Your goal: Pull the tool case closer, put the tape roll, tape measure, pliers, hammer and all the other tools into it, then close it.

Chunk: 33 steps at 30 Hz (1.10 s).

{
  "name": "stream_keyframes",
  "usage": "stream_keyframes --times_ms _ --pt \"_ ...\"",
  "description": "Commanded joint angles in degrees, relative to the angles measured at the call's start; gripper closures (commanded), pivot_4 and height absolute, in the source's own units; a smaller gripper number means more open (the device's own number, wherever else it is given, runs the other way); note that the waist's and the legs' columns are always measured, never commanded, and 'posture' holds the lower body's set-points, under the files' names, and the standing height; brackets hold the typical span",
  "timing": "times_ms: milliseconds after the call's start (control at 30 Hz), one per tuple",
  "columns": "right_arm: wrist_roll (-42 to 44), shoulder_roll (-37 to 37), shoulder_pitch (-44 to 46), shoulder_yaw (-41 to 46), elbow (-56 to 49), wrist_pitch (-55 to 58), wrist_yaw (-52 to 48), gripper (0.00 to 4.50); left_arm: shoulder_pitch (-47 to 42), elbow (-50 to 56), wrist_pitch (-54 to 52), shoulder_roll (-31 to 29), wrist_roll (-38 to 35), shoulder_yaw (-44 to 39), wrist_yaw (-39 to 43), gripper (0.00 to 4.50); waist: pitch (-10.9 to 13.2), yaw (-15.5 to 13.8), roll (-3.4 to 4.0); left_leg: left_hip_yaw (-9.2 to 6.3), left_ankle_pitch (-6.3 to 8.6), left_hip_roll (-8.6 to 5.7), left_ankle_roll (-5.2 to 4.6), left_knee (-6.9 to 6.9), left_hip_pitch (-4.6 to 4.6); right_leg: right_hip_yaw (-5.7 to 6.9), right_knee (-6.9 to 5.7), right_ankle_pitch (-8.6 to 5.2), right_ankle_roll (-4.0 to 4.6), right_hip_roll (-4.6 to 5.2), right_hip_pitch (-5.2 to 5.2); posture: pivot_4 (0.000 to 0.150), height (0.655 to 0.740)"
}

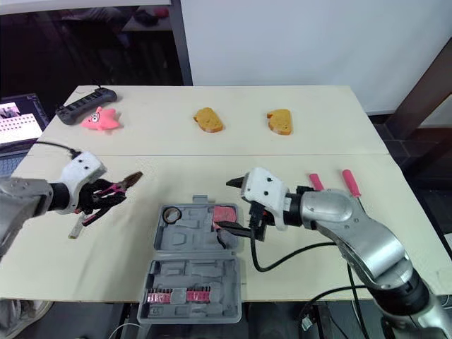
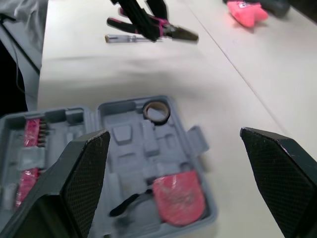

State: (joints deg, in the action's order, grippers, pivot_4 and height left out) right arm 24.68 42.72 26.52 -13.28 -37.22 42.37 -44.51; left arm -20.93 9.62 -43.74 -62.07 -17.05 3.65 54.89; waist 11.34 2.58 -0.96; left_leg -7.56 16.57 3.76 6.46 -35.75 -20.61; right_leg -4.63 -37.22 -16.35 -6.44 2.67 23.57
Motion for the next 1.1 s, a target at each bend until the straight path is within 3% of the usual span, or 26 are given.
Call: stream_keyframes --times_ms 33,300,533,1033,1100 --pt "-6.9 -1.5 7.3 -7.6 4.7 -0.8 -0.6 0.0 -7.6 -1.6 7.1 -0.7 2.9 6.9 10.5 2.13 0.0 0.0 0.02 0.0 -0.01 0.0 0.01 0.01 -0.01 0.0 -0.01 0.0 0.01 0.0 0.01 0.15 0.74" --pt "-17.5 -13.6 22.7 -24.8 18.2 1.1 -3.2 0.0 -22.2 -9.9 12.5 7.4 8.9 19.4 22.6 2.13 0.0 0.4 0.05 -0.01 -0.23 0.0 0.38 -0.25 -0.95 0.03 -0.28 0.23 -0.38 -0.03 0.91 0.15 0.74" --pt "-19.6 -18.9 27.0 -26.3 24.0 5.4 -4.2 0.0 -24.2 -11.6 15.0 11.0 11.7 21.1 25.0 2.13 0.0 1.5 0.05 -0.02 -0.23 0.0 0.38 -0.19 -1.03 0.08 -0.3 0.23 -0.39 0.0 0.99 0.15 0.74" --pt "-21.8 -20.9 26.3 -26.7 26.0 7.0 -6.2 0.0 -22.6 -9.1 16.9 12.0 12.5 19.1 25.1 2.13 0.0 1.5 0.06 -0.1 -0.15 0.0 0.2 -0.35 -0.88 0.08 -0.83 0.22 -0.38 -0.02 1.0 0.15 0.74" --pt "-21.9 -21.1 26.1 -26.7 26.1 6.9 -6.2 0.58 -22.5 -8.8 16.8 12.0 12.5 19.0 25.1 2.13 0.0 1.5 0.06 -0.1 -0.15 0.0 0.21 -0.36 -0.89 0.08 -0.83 0.22 -0.38 -0.02 1.0 0.15 0.74"
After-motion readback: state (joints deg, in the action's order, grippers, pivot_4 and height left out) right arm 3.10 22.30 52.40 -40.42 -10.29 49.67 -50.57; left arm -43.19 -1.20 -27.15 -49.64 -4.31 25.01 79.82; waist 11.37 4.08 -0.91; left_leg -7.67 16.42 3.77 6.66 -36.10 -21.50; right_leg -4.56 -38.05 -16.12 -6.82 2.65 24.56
